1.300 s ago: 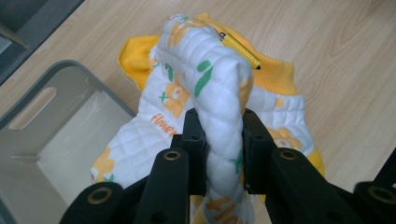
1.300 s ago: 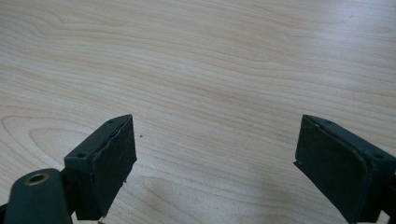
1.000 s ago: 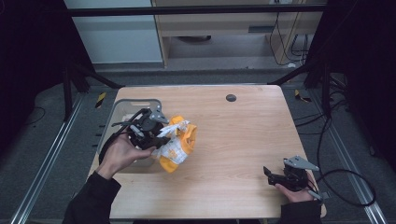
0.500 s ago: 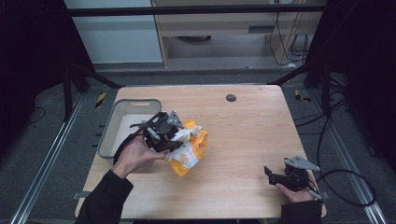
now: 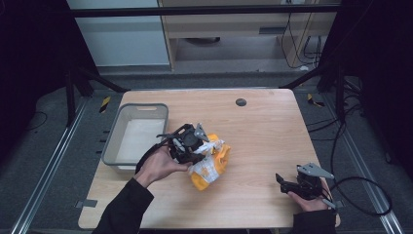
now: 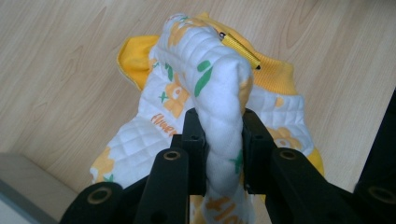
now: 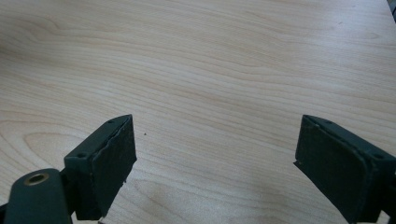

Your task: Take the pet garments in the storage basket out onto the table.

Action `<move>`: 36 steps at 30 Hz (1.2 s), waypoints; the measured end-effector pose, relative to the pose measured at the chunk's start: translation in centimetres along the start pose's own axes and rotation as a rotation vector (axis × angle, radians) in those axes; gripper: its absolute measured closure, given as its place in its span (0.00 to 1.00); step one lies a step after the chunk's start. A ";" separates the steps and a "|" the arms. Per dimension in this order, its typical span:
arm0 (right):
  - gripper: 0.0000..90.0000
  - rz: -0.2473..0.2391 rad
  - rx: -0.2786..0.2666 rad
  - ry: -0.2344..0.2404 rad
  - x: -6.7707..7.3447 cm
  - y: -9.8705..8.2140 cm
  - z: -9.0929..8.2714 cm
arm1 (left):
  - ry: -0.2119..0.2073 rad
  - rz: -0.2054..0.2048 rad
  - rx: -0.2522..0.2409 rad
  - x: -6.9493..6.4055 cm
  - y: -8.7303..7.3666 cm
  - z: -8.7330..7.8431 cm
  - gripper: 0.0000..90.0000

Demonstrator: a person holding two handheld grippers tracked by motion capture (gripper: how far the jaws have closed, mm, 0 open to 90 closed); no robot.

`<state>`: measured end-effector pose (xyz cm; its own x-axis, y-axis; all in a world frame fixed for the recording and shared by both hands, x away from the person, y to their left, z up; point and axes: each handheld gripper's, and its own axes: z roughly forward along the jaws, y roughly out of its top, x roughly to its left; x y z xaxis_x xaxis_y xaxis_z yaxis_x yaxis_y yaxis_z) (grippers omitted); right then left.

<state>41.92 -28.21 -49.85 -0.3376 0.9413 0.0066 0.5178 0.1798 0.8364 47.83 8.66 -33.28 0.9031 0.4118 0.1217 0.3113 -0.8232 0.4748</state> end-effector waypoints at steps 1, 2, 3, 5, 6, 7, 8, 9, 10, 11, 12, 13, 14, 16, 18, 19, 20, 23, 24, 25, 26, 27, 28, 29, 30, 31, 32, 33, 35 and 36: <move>0.14 0.009 0.001 0.003 0.0 0.0 -0.1 | -0.004 0.003 0.004 0.0 0.1 0.2 0.83; 0.14 0.002 -0.002 -0.002 0.0 0.0 0.0 | -0.003 0.004 0.003 -0.1 0.1 0.4 0.84; 0.14 0.007 -0.001 -0.001 0.0 0.0 -0.1 | -0.005 0.009 0.006 -0.1 0.2 0.6 0.84; 0.14 0.003 -0.003 -0.001 0.0 0.0 -0.1 | -0.011 0.012 0.007 -0.3 0.2 1.0 0.83; 0.14 0.003 -0.003 -0.001 0.0 0.0 -0.1 | -0.011 0.012 0.007 -0.3 0.2 1.0 0.83; 0.14 0.008 -0.002 -0.001 0.0 0.0 -0.1 | -0.016 0.014 0.009 -0.3 0.2 1.3 0.84; 0.14 0.008 -0.002 -0.001 0.0 0.0 -0.1 | -0.017 0.015 0.010 -0.4 0.2 1.4 0.84; 0.14 0.008 -0.003 -0.002 0.0 0.0 -0.1 | -0.022 0.022 0.019 -0.4 0.2 1.8 0.83; 0.14 0.008 -0.003 -0.003 0.0 0.0 -0.1 | -0.022 0.022 0.019 -0.4 0.2 1.8 0.83; 0.14 0.007 -0.003 -0.003 0.0 0.0 -0.1 | -0.026 0.024 0.022 -0.5 0.2 2.0 0.83; 0.14 0.007 -0.003 -0.003 0.0 0.0 -0.1 | -0.030 0.025 0.026 -0.5 0.2 2.2 0.83; 0.14 0.004 -0.005 -0.003 0.0 0.0 -0.1 | -0.033 0.028 0.030 -0.6 0.2 2.5 0.83; 0.14 0.001 -0.006 -0.006 -0.1 0.0 -0.1 | -0.034 0.029 0.030 -0.6 0.2 2.7 0.83; 0.14 0.004 -0.004 -0.004 -0.1 0.0 -0.1 | -0.036 0.033 0.032 -0.6 0.2 2.9 0.83; 0.14 -0.001 -0.004 -0.006 -0.1 0.0 -0.1 | -0.044 0.037 0.037 -0.8 0.1 3.5 0.83; 0.14 -0.002 -0.005 -0.005 -0.1 0.0 -0.1 | -0.046 0.036 0.039 -0.8 0.1 3.8 0.83; 0.14 -0.001 -0.004 -0.005 -0.1 0.0 -0.1 | -0.046 0.038 0.044 -0.8 0.1 4.0 0.83; 0.14 -0.005 -0.006 -0.007 -0.1 0.0 -0.1 | -0.046 0.036 0.044 -0.8 0.0 4.5 0.83; 0.14 0.001 -0.004 -0.004 0.0 0.0 -0.1 | -0.047 0.037 0.044 -0.8 0.0 4.7 0.83; 0.14 -0.001 -0.004 -0.005 -0.1 0.0 -0.1 | -0.046 0.039 0.045 -0.9 0.0 4.9 0.83; 0.14 -0.006 -0.005 -0.005 -0.1 0.0 0.0 | -0.047 0.040 0.045 -0.9 0.0 5.0 0.83; 0.14 -0.005 -0.005 -0.005 -0.1 0.0 0.0 | -0.045 0.040 0.043 -1.0 -0.1 5.2 0.83; 0.14 -0.005 -0.005 -0.005 -0.1 0.0 0.0 | -0.046 0.038 0.045 -1.0 -0.1 5.4 0.83; 0.14 -0.005 -0.006 -0.005 -0.1 0.0 0.0 | -0.045 0.038 0.046 -1.1 -0.1 5.6 0.83; 0.14 -0.006 -0.006 -0.005 -0.1 0.0 0.0 | -0.044 0.039 0.047 -1.1 -0.1 5.8 0.83; 0.14 -0.005 -0.005 -0.005 -0.1 0.0 0.0 | -0.042 0.041 0.049 -1.2 -0.1 6.0 0.83; 0.14 -0.001 -0.003 -0.003 0.0 0.0 0.0 | -0.041 0.042 0.050 -1.3 -0.2 6.2 0.82; 0.14 0.000 -0.002 -0.002 0.0 0.0 0.0 | -0.041 0.042 0.050 -1.3 -0.2 6.2 0.82; 0.14 0.000 0.000 -0.001 0.0 0.0 0.0 | -0.044 0.044 0.049 -1.3 -0.2 6.5 0.82; 0.14 -0.006 0.000 -0.003 0.0 0.0 0.0 | -0.046 0.045 0.050 -1.4 -0.2 6.8 0.82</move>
<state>41.94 -28.25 -49.87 -0.3383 0.9410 -0.0005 0.5156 0.1858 0.8364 48.52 5.62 -39.48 0.9289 0.3561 0.1018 0.2829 -0.8595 0.4258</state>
